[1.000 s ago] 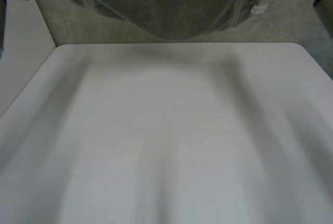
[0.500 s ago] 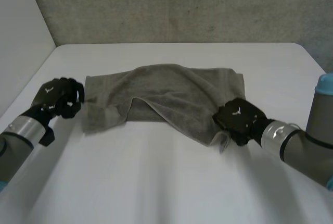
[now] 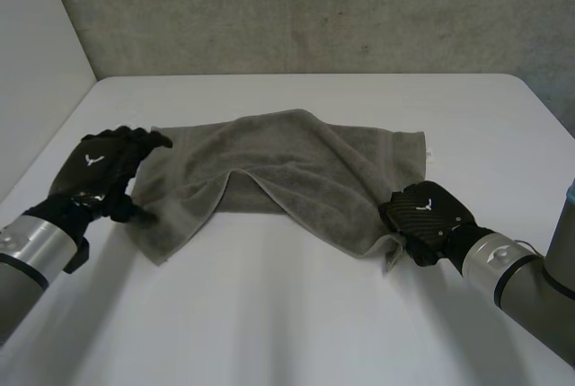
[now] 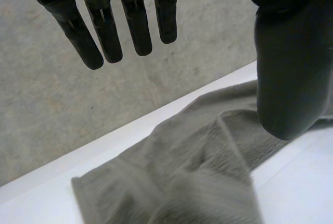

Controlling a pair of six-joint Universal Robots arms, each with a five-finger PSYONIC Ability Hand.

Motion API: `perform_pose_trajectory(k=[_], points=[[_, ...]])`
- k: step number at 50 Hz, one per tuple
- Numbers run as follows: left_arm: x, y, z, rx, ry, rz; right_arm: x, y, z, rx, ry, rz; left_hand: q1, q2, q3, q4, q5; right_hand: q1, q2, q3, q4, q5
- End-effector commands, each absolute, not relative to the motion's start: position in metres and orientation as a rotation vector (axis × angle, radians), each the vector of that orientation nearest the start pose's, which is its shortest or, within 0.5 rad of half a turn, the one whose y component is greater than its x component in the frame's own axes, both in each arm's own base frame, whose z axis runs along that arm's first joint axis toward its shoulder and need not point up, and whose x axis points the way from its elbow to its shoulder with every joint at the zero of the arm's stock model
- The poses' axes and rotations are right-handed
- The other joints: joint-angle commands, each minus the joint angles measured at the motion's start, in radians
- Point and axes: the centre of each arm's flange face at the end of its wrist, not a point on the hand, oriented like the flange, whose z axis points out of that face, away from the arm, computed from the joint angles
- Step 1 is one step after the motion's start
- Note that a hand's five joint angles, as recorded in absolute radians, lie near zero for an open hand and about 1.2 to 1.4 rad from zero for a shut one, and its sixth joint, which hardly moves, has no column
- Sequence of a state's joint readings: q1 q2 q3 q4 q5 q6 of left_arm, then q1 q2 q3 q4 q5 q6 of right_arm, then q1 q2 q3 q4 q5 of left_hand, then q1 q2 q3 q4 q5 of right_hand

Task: Fold the towel.

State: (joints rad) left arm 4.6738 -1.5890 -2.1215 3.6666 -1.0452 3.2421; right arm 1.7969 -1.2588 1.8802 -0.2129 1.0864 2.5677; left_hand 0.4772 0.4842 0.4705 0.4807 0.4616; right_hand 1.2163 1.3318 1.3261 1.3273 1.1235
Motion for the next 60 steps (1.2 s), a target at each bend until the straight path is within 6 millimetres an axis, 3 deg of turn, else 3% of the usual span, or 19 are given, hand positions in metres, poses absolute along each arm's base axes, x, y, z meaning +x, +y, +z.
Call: perform_pose_trajectory(k=[1, 5, 11, 22, 30, 44, 60], points=[[-0.207, -0.235, 0.171, 0.772, 2.503, -2.245, 0.233, -0.245, 0.146, -1.275, 2.055, -1.684, 0.079, 0.072, 0.086, 0.076, -0.080, 0.180, 0.064, 0.070, 0.069, 0.098], [-0.208, -0.229, 0.157, 0.765, 2.562, -2.119, 0.233, -0.247, 0.145, -1.271, 2.060, -1.703, 0.235, 0.228, 0.241, 0.231, 0.076, 0.180, 0.064, 0.070, 0.069, 0.098], [-0.210, -0.218, 0.131, 0.893, 2.579, -1.881, 0.233, -0.247, 0.144, -1.272, 2.063, -1.699, 0.212, 0.205, 0.219, 0.209, 0.053, 0.180, 0.064, 0.070, 0.069, 0.098], [-0.212, -0.243, 0.112, 0.888, 2.547, -1.806, 0.233, -0.246, 0.143, -1.275, 2.063, -1.695, -0.020, -0.027, -0.013, -0.023, -0.179, 0.180, 0.064, 0.070, 0.069, 0.098], [-0.215, -0.269, 0.113, 0.835, 2.469, -1.871, 0.233, -0.245, 0.142, -1.274, 2.067, -1.687, -0.011, -0.018, -0.005, -0.015, -0.170, 0.180, 0.064, 0.070, 0.069, 0.098], [-0.219, -0.290, 0.112, 0.835, 2.394, -1.938, 0.235, -0.242, 0.138, -1.289, 2.066, -1.668, 0.003, -0.004, 0.010, 0.000, -0.155, 0.180, 0.064, 0.070, 0.069, 0.098], [-0.223, -0.321, 0.124, 0.859, 2.052, -2.109, 0.236, -0.239, 0.132, -1.302, 2.074, -1.642, 0.050, 0.043, 0.057, 0.047, -0.108, 0.180, 0.064, 0.070, 0.069, 0.098]])
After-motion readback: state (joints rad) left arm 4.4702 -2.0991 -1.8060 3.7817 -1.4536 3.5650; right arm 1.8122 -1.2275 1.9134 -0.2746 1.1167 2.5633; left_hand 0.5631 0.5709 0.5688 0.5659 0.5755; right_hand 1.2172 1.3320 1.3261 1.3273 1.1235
